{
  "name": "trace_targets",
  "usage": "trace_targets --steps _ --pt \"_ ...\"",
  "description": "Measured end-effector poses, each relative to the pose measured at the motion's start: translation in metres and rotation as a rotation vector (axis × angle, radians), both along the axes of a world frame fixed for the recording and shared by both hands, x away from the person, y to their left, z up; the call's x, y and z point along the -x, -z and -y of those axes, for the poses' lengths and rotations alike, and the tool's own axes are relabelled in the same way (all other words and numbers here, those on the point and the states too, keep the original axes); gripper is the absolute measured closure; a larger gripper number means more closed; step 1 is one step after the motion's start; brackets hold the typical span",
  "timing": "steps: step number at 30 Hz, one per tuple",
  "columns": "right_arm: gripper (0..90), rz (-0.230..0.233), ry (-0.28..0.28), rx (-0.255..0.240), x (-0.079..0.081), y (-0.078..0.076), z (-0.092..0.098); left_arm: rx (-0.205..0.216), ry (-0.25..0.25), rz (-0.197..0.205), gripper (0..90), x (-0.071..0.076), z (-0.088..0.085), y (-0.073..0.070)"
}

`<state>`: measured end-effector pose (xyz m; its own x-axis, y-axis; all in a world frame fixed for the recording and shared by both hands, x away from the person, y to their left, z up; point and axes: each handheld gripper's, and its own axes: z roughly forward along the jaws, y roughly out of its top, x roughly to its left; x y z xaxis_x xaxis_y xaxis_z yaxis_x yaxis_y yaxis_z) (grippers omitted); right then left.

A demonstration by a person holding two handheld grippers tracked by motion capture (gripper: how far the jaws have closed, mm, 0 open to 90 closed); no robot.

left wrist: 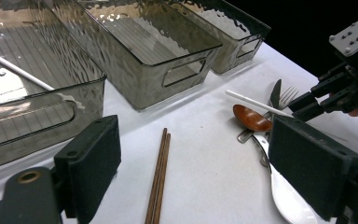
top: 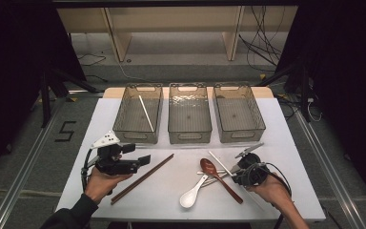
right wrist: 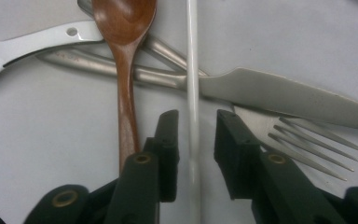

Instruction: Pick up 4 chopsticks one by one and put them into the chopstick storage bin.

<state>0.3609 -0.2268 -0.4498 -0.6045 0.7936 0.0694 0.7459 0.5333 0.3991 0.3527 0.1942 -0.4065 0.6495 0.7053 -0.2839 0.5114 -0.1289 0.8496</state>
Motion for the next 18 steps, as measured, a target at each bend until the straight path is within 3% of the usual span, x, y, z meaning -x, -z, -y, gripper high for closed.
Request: trace_targets --steps 9,13,18 --pt "79.6 -0.043 -0.021 0.025 -0.004 0.008 -0.004 0.002 0.003 0.003 16.5 0.003 0.001 0.000" --pt "83.4 -0.048 -0.034 0.065 -0.005 0.009 -0.009 0.000 0.010 0.001 16.5 0.003 0.001 0.000" --pt "85.1 -0.049 -0.041 0.078 -0.006 0.009 -0.011 -0.001 0.016 -0.004 16.6 0.003 0.004 0.002"
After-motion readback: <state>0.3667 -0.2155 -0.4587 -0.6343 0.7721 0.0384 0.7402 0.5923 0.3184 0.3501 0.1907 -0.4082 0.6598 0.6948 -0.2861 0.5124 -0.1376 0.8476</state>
